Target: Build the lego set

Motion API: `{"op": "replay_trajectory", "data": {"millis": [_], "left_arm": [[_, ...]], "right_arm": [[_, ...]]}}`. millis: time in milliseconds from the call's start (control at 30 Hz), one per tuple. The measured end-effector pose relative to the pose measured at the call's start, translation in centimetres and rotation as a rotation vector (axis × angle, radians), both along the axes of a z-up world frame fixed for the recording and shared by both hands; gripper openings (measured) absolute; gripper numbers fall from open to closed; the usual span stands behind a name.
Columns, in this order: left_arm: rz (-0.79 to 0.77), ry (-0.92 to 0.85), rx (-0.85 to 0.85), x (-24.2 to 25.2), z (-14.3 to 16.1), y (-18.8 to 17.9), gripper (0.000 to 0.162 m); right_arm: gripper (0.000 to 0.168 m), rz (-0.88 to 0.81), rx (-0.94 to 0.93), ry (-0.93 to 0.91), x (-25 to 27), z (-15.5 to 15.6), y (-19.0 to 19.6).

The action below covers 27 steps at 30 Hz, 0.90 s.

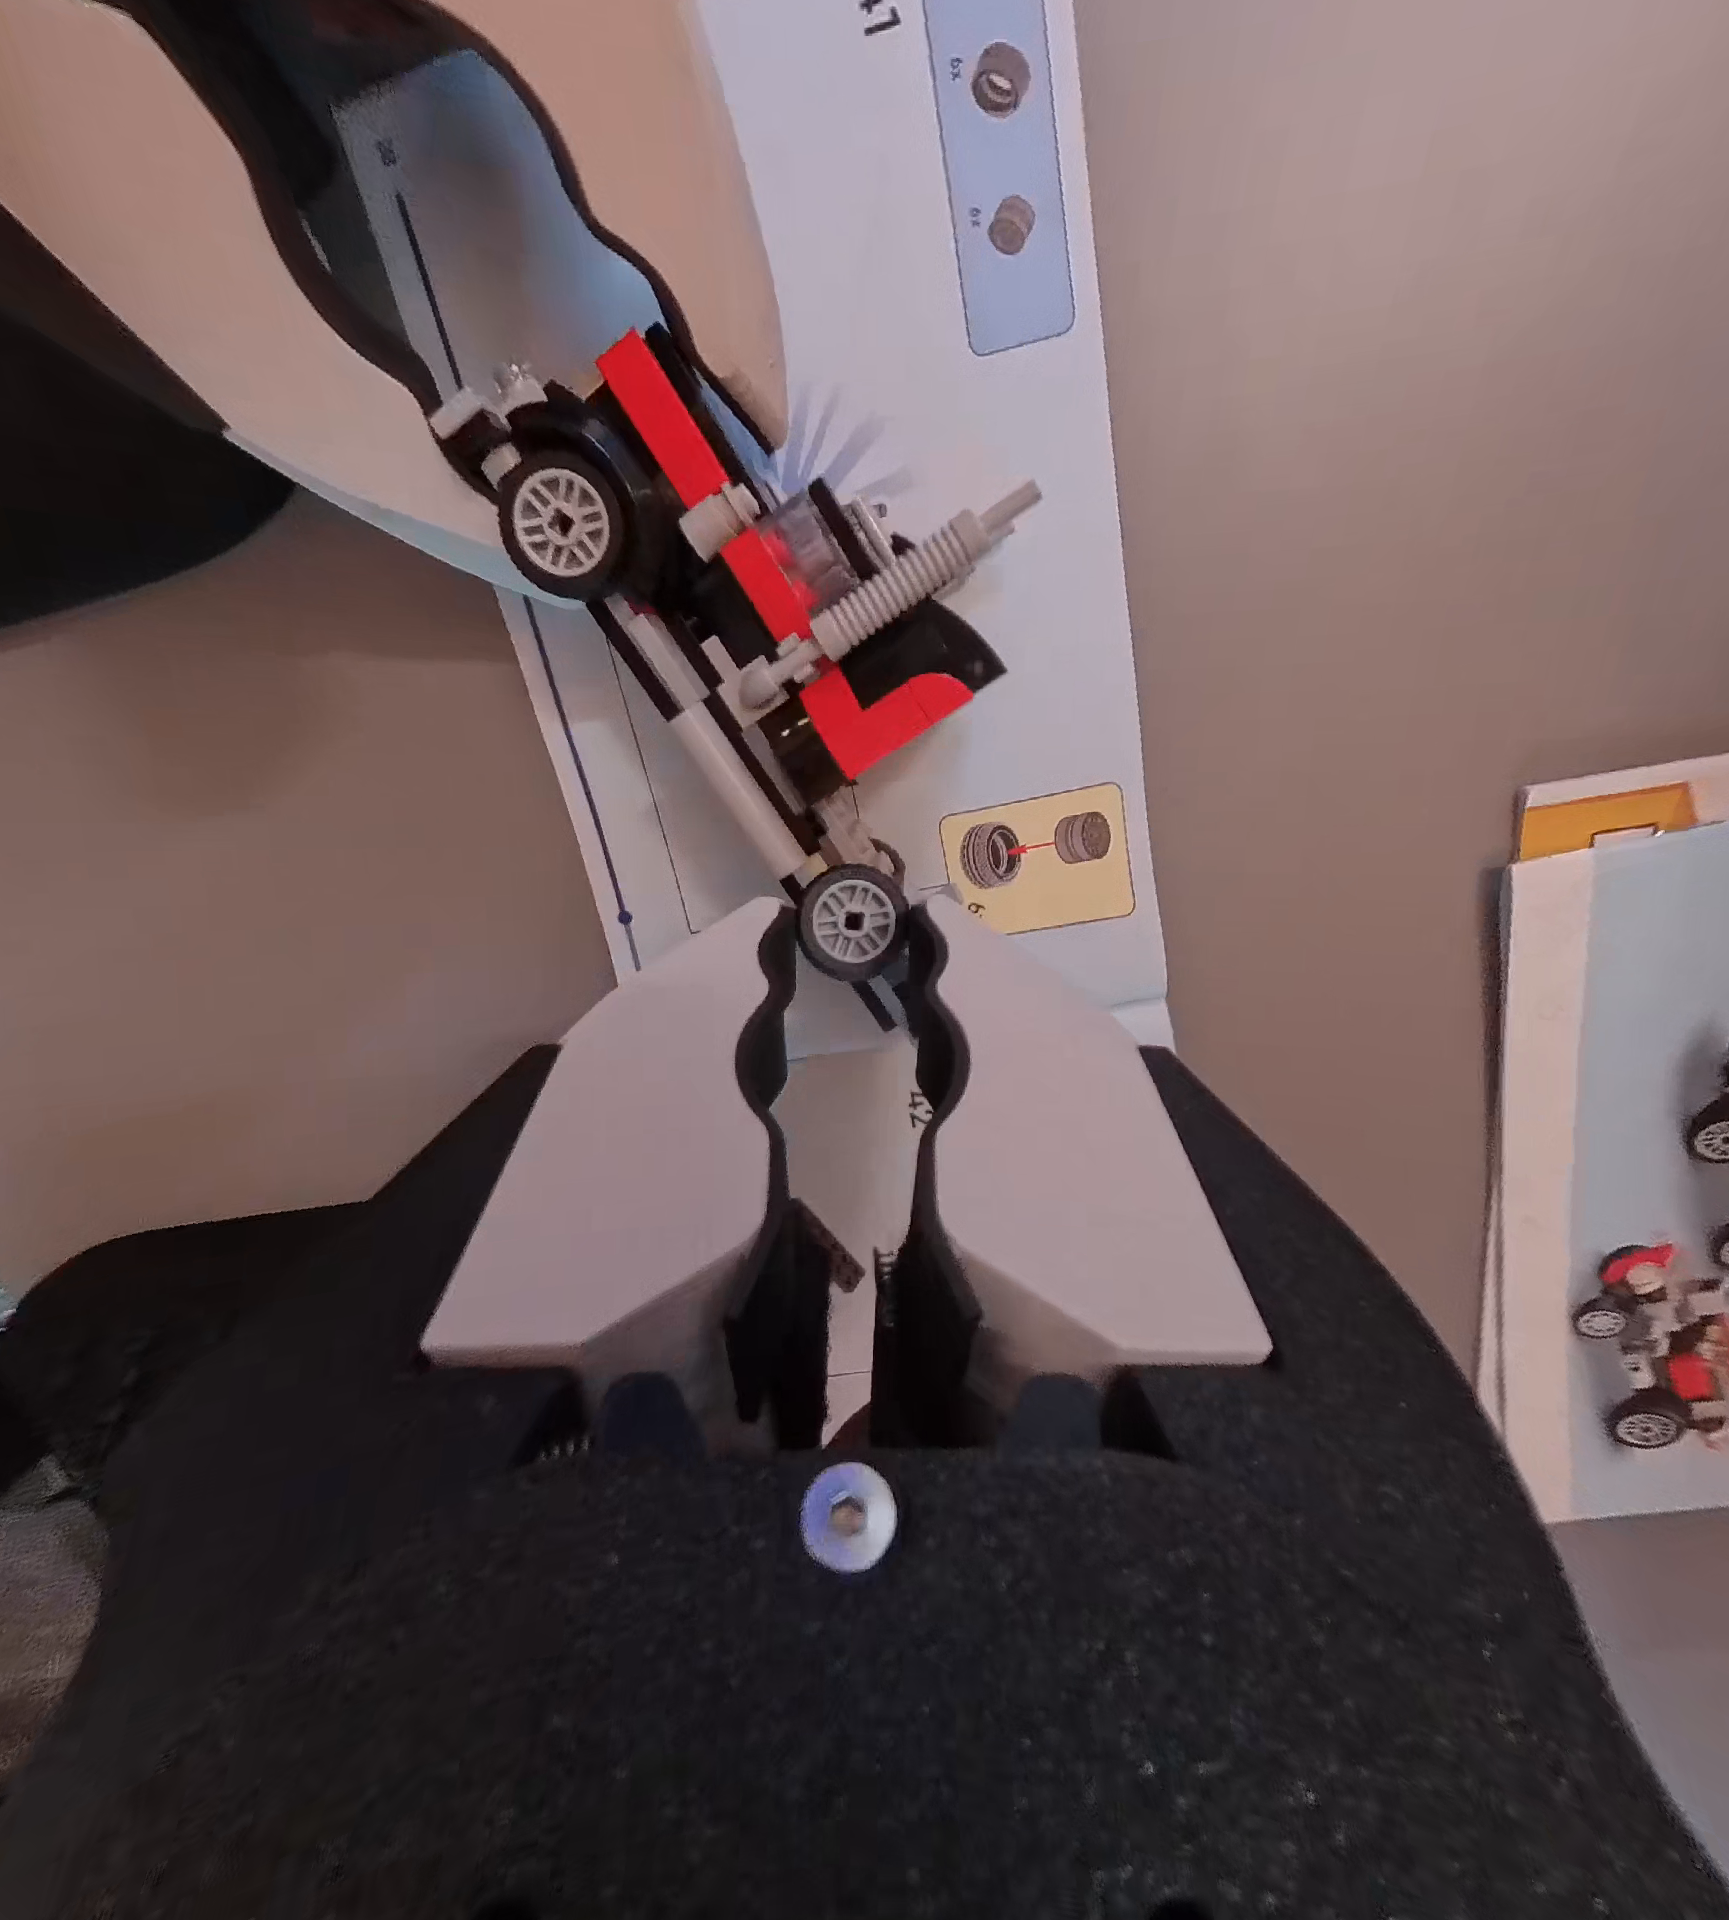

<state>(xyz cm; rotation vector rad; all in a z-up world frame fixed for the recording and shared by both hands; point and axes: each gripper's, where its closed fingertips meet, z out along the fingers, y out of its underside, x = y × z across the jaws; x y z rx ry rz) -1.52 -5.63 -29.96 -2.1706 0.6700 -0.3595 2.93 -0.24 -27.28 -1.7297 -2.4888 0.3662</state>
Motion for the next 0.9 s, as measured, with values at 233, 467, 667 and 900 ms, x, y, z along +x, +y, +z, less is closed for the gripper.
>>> {"op": "replay_trajectory", "data": {"millis": [233,467,667,900], "left_arm": [[-0.003,-0.001,-0.007,0.03,-0.09,0.00,0.042],[-0.002,0.012,-0.010,0.02,-0.23,0.01,0.043],[-0.017,0.042,-0.030,0.18,-0.70,-0.12,0.042],[-0.027,0.047,-0.028,0.28,-0.72,-0.19,0.042]], "right_arm": [[0.021,0.054,0.031,0.051,0.23,0.13,0.02],[0.021,0.097,0.021,0.167,0.88,-0.01,0.28],[0.021,0.137,0.013,0.183,0.65,0.48,0.64],[0.021,0.220,0.019,0.110,0.88,0.14,0.61]]}}
